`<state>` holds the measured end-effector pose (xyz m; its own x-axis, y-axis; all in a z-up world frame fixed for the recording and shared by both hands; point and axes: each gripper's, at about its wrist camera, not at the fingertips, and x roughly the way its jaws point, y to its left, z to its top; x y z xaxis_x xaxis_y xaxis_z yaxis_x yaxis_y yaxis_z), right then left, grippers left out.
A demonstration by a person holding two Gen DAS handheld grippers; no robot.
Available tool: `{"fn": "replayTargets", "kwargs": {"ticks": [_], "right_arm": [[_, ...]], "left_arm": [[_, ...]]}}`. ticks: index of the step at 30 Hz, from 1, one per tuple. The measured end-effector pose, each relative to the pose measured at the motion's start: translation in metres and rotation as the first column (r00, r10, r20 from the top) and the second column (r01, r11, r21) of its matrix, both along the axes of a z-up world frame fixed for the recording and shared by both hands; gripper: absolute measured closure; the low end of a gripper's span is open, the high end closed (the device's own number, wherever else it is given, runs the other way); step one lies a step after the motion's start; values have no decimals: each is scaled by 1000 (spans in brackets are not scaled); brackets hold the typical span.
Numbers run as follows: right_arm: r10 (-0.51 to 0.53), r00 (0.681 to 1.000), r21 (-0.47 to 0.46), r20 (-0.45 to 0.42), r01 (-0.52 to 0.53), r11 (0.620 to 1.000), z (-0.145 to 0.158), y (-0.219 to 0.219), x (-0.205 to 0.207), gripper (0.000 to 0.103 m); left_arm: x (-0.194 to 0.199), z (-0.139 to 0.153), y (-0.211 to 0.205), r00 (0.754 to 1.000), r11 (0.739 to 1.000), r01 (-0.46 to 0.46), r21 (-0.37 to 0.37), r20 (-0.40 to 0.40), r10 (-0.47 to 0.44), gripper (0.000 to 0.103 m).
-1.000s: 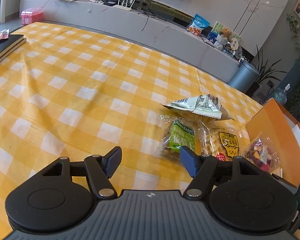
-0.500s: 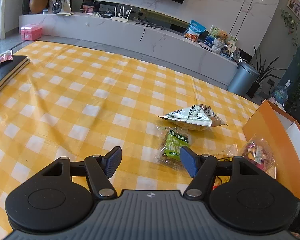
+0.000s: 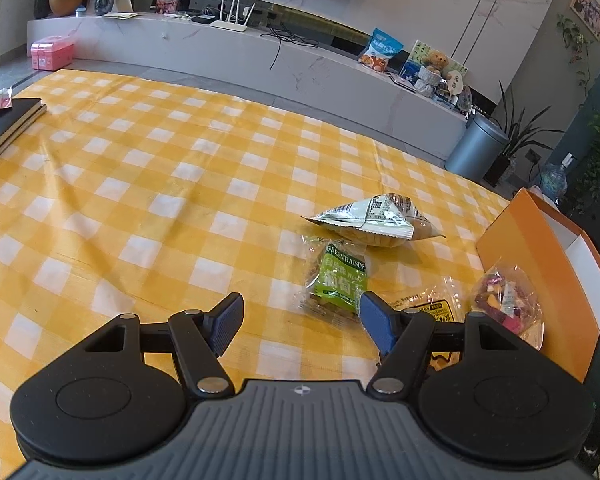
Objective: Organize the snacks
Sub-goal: 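Lower the right gripper onto the waffle bag while left approaches the raisin pack, then grasp the waffle bag with the right gripper while left grasps the green raisin packet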
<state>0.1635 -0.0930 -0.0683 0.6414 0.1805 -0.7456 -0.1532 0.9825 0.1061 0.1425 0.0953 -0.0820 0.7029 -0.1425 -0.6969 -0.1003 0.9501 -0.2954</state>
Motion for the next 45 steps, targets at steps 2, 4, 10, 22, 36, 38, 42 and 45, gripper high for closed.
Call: {"fn": "replayTargets", "kwargs": {"ticks": [2,4,10,22,36,38,42,45], "right_arm": [[-8,1000,8,1,8,1000,-1,-2,2,3],[-4,1000,3,4,4,1000,-1,-2,3,3],[35,999,-74,9,-34,997,-3,7,-2,7],[96,994,-108,-53,-102,989,7,9,-10,15],[-21,1000,-93,-21,19,996,-7,7,-14,3],[-11,1000,-107,-15,9,994,-8,10,-12,3],[-10,1000,-98,4,11,995,-10,9,-12,3],[5,1000,-97,0,-5,995,-10,8,-12,3]], "left_arm": [[1,-1,-2,1000,1000,-1,11,-4,1,25],[1,-1,-3,1000,1000,4,13,-5,-4,25],[-1,1,-3,1000,1000,4,14,-1,-4,25],[-5,11,-5,1000,1000,13,21,16,-14,25],[-6,9,4,1000,1000,-2,2,-1,2,25],[-5,7,3,1000,1000,-1,-2,-12,1,25],[-4,5,0,1000,1000,2,8,-23,-2,25],[-6,7,-3,1000,1000,11,12,-18,-11,24]]}}
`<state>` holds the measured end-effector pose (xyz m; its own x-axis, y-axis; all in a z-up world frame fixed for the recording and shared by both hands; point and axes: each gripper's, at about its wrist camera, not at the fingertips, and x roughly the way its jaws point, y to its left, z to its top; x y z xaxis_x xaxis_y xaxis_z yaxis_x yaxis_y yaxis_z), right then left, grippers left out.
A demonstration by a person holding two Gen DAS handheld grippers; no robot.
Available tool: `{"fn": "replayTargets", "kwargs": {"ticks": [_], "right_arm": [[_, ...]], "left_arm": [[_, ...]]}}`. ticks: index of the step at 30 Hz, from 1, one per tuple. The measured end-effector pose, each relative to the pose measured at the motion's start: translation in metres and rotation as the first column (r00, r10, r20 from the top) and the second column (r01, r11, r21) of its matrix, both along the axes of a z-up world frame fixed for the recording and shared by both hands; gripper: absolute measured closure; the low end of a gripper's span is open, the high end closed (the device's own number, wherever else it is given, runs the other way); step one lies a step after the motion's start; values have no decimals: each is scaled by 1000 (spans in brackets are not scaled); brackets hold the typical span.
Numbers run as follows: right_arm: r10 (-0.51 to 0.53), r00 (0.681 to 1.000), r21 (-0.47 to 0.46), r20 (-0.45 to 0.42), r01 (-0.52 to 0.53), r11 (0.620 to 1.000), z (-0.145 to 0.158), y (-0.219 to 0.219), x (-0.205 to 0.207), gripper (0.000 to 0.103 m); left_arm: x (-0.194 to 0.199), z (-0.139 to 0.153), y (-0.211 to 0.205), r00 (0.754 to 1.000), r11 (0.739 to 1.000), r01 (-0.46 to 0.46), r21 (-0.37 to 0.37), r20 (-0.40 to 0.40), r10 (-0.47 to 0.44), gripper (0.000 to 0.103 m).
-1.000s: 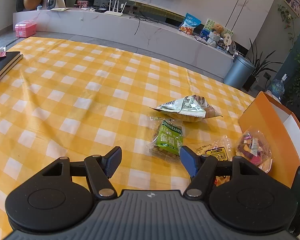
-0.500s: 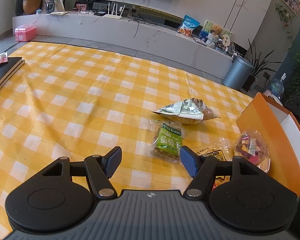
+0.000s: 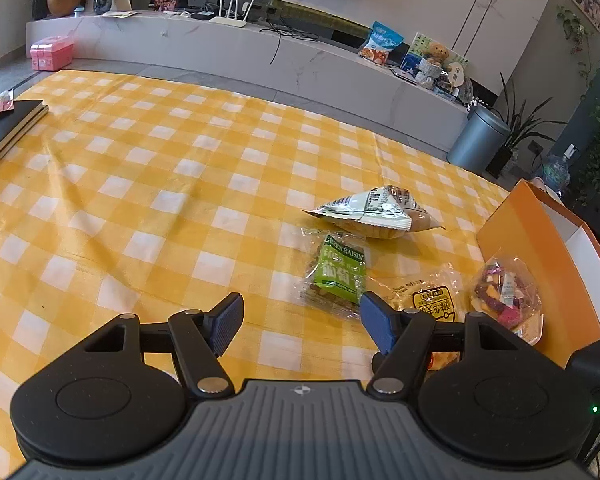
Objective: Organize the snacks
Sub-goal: 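Grasp the waffle bag with the right gripper while left grasps the green raisin packet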
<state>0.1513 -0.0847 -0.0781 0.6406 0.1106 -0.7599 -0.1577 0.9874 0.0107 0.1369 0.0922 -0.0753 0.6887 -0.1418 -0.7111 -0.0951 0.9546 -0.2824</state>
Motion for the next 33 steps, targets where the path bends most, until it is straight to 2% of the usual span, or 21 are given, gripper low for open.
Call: {"fn": "replayTargets", "kwargs": {"ticks": [1,3,7,8,9,11,13,16,18,19,20,22,25,28,31,33], "right_arm": [[7,1000,1,-2,-7,1000,1,-1,-1,4],[7,1000,2,0,-7,1000,4,-3,-4,13],[21,1000,4,9,-21,1000,5,-4,-10,20],[18,1000,2,14,-18,1000,6,-4,-12,24],[14,1000,5,19,-14,1000,7,-5,-13,33],[11,1000,14,19,-11,1000,9,-6,-14,35],[14,1000,13,14,-15,1000,10,-6,-14,35],[34,999,2,-12,-34,999,12,-6,-15,26],[55,998,3,2,-55,998,22,-8,-21,16],[72,997,14,30,-73,997,30,-10,-25,13],[94,993,31,68,-96,995,38,-12,-29,4],[146,981,69,127,-155,985,52,-13,-31,3],[183,972,84,144,-197,977,55,-10,-18,3],[136,988,86,75,-142,986,39,-7,9,3],[87,996,134,-21,-83,987,21,-11,33,3],[56,998,136,-29,-52,989,14,-13,40,3]], "left_arm": [[0,1,-2,1000,1000,6,2,3,-6,24],[1,3,-6,1000,1000,25,18,9,-26,24],[2,10,-24,993,990,119,71,18,-120,23],[2,13,-28,990,987,138,80,22,-140,22],[3,15,-33,987,984,155,92,22,-157,21],[8,19,-41,984,977,177,118,15,-180,20],[15,22,-48,983,972,180,150,6,-183,20],[24,23,-52,984,969,178,173,-3,-180,20],[28,25,-51,984,969,172,176,1,-175,20],[29,26,-50,985,969,170,177,6,-174,20],[29,27,-49,985,970,167,177,13,-172,20],[29,28,-45,986,972,161,173,25,-168,20],[29,29,-38,987,977,155,145,18,-159,20],[31,29,-34,989,980,143,142,22,-147,19],[33,26,-35,986,977,159,142,19,-163,19],[36,22,-35,985,977,169,132,9,-172,19]]}}
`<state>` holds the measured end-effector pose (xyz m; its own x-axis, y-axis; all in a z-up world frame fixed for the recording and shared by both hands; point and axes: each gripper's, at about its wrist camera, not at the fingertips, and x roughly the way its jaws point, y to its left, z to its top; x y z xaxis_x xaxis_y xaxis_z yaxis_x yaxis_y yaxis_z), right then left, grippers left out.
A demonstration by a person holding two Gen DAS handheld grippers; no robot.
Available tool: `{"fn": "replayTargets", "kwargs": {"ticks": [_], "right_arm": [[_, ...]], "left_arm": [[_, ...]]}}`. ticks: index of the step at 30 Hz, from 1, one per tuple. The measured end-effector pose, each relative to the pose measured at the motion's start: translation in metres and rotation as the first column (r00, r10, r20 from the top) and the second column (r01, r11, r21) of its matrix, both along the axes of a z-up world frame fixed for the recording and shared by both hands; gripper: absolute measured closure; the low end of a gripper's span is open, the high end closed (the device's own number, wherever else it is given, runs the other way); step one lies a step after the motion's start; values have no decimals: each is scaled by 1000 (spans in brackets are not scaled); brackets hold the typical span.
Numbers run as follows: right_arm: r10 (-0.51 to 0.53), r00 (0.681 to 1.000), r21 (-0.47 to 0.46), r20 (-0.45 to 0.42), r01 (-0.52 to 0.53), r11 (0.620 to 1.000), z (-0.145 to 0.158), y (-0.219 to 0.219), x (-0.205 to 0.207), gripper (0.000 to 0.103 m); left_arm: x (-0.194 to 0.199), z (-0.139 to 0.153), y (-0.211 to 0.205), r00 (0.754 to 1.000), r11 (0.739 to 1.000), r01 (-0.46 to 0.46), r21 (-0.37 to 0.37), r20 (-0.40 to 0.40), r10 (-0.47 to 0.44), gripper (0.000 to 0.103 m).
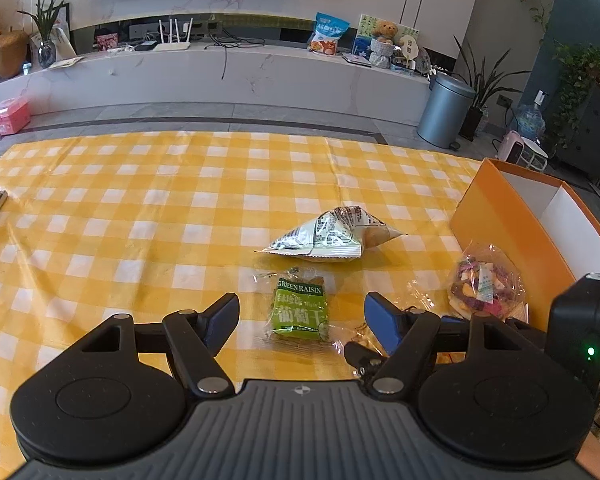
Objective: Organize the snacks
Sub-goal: 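Grasp the waffle bag with the right gripper while left grasps the green raisin packet, then carry the raisin packet with left while right carries the waffle bag over the box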
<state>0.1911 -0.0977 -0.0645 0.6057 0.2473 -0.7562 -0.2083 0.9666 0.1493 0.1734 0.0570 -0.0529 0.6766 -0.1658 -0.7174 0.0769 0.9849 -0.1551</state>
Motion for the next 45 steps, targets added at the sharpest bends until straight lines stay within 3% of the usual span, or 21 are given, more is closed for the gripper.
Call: {"fn": "replayTargets", "kwargs": {"ticks": [4,7,12,16,19,24,28,31,32,37,45], "right_arm": [[47,999,-36,18,-46,998,-3,5,-2,3],[112,993,-171,23,-106,980,-13,21,-7,3],[101,995,-142,14,-98,985,-11,14,-14,4],[101,995,-144,18,-97,985,-10,12,-17,7],[102,995,-142,15,-99,985,-10,12,-19,7],[101,995,-145,13,-99,985,-10,14,-16,7],[101,995,-144,12,-98,985,-10,14,-15,7],[104,994,-147,15,-101,984,-10,15,-15,8],[110,994,-151,18,-106,983,-10,16,-16,9],[113,993,-147,27,-108,983,-9,16,-19,13],[115,993,-155,22,-111,982,-3,14,-24,30]], "left_arm": [[11,-9,-1,999,1000,6,-25,-41,-7,19],[23,-17,-5,995,998,35,-45,-89,-39,16],[37,-30,-18,991,999,36,37,-133,-30,16],[52,-40,-20,981,1000,17,-2,-195,-17,10],[62,-47,-28,981,997,16,72,-196,-1,8],[78,-67,-30,965,998,-11,61,-261,26,5],[74,-68,-37,973,994,-16,109,-228,41,19],[67,-66,-39,980,987,-44,153,-187,72,47],[66,-65,-38,979,988,-51,148,-190,79,51],[60,-58,-31,980,990,-69,120,-179,90,52],[31,-30,-23,993,988,-97,120,-59,105,52]]}}
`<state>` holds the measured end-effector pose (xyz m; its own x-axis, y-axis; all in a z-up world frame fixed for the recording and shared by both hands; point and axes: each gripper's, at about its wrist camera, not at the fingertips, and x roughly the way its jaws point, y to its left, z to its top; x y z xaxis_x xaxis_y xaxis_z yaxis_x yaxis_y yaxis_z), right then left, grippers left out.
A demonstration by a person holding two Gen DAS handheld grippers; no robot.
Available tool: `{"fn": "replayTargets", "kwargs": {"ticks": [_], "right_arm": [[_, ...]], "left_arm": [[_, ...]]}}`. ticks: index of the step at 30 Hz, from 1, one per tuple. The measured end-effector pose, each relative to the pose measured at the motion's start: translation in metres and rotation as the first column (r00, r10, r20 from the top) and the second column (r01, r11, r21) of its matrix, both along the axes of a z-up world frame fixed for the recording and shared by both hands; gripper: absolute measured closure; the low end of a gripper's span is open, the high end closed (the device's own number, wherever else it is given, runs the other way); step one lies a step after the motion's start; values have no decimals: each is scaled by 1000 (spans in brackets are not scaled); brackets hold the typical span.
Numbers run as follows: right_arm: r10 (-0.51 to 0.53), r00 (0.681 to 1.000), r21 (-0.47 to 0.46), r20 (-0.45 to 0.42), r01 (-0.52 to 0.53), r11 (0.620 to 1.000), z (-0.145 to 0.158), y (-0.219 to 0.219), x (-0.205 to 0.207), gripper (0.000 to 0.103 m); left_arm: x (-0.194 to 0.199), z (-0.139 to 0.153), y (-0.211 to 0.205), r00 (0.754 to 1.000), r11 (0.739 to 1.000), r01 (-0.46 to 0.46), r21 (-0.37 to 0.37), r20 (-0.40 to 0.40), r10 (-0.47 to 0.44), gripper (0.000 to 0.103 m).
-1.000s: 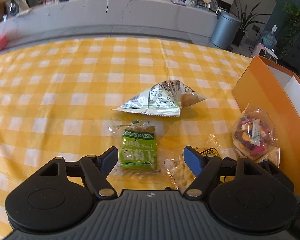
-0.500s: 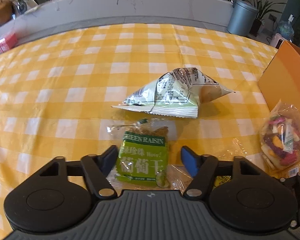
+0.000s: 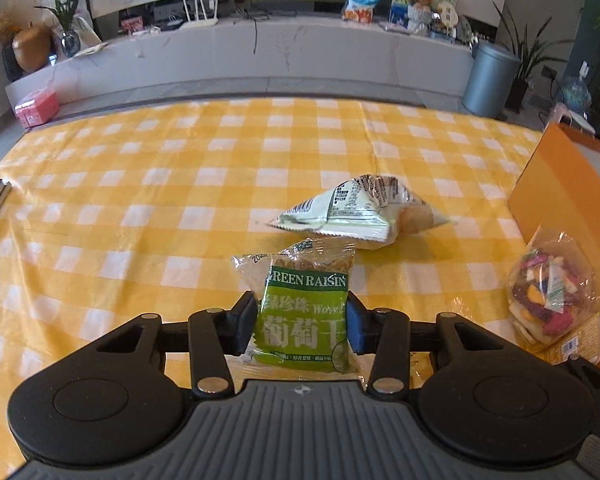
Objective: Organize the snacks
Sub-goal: 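Carry the raisin packet with left while right carries the waffle bag over the box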
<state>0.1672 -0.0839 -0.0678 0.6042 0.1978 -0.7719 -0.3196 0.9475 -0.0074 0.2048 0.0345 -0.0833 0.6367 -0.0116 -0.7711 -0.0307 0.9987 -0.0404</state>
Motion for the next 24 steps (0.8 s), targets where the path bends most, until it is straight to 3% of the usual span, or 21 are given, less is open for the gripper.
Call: {"fn": "replayTargets", "kwargs": {"ticks": [9,14,24], "right_arm": [[-46,999,95,-23,48,994,11,-20,-6,44],[-57,997,174,-44,64,983,17,-30,-11,45],[-41,999,187,24,36,982,40,-26,-29,46]], "left_arm": [[-28,37,20,991,995,-44,-89,121,54,52],[-39,48,27,986,991,-43,-131,157,63,52],[-56,57,34,982,986,-1,-166,189,33,52]]}}
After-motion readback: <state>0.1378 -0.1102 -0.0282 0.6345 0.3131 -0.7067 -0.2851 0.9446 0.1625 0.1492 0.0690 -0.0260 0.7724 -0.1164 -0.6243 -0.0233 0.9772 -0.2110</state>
